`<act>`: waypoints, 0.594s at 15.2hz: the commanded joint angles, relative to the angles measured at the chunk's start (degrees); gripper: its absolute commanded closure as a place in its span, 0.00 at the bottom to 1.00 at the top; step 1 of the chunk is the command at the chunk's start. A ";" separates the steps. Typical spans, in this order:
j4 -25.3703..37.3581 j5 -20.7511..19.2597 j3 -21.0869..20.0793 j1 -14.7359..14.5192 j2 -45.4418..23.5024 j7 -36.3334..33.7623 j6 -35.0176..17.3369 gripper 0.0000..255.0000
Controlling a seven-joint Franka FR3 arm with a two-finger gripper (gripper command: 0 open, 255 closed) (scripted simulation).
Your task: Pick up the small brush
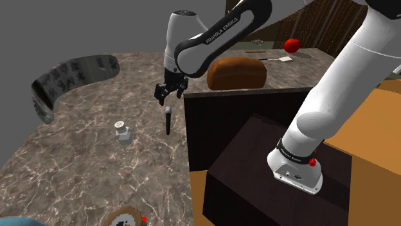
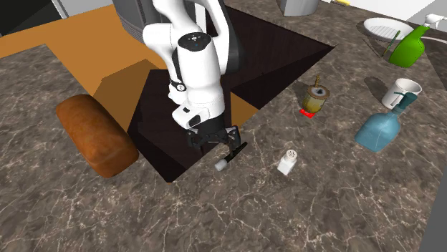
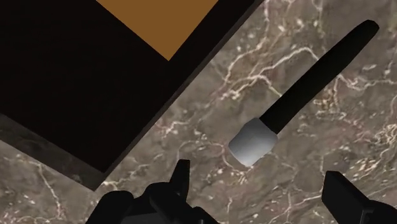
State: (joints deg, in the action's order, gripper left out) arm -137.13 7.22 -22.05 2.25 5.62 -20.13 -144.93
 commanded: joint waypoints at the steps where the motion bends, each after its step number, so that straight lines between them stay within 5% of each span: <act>1: 1.64 -2.38 -0.90 0.09 -4.30 -3.31 -2.62 0.00; 9: -0.07 -5.29 -0.69 -0.10 -8.94 -5.21 -8.68 0.00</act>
State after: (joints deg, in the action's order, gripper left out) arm -136.89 2.19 -22.77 2.17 -2.94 -25.18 -152.93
